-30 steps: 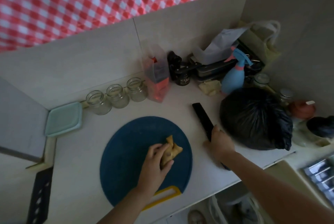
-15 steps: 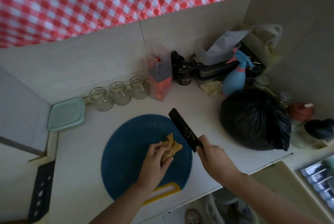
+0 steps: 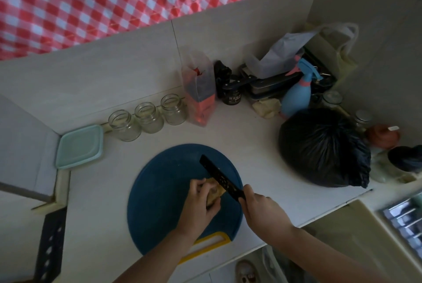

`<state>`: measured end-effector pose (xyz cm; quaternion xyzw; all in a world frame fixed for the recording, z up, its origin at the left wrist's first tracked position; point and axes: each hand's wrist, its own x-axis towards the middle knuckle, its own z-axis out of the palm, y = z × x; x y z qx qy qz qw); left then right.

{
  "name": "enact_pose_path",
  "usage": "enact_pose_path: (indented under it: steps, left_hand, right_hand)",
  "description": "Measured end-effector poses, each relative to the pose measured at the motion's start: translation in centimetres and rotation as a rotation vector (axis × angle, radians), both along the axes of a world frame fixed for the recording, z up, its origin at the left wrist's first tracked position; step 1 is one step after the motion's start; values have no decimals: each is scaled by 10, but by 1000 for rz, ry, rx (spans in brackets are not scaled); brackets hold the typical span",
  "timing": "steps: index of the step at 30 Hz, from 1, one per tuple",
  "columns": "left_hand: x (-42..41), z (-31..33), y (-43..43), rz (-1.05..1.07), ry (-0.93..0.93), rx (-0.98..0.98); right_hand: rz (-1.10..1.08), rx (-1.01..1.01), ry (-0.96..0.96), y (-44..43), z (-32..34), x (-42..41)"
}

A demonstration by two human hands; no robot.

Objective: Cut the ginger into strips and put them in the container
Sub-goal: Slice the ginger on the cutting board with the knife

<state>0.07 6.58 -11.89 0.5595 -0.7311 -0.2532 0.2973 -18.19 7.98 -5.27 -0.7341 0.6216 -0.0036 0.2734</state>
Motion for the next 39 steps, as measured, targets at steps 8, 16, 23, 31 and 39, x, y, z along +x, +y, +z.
enact_pose_path:
  steps: [8, 16, 23, 31, 39]
  left_hand:
    - [-1, -14, -12, 28, -56, 33]
    - [-2, -15, -14, 52, -79, 25]
    - [0, -17, -14, 36, -53, 51]
    - [0, -20, -16, 47, -63, 43]
    - [0, -23, -16, 39, -49, 37]
  right_hand:
    - [-24, 68, 29, -11, 1, 7]
    - [68, 128, 180, -9, 0, 18]
    - [62, 157, 156, -14, -8, 21]
    - [87, 187, 171, -15, -13, 27]
    - [52, 221, 148, -22, -12, 32]
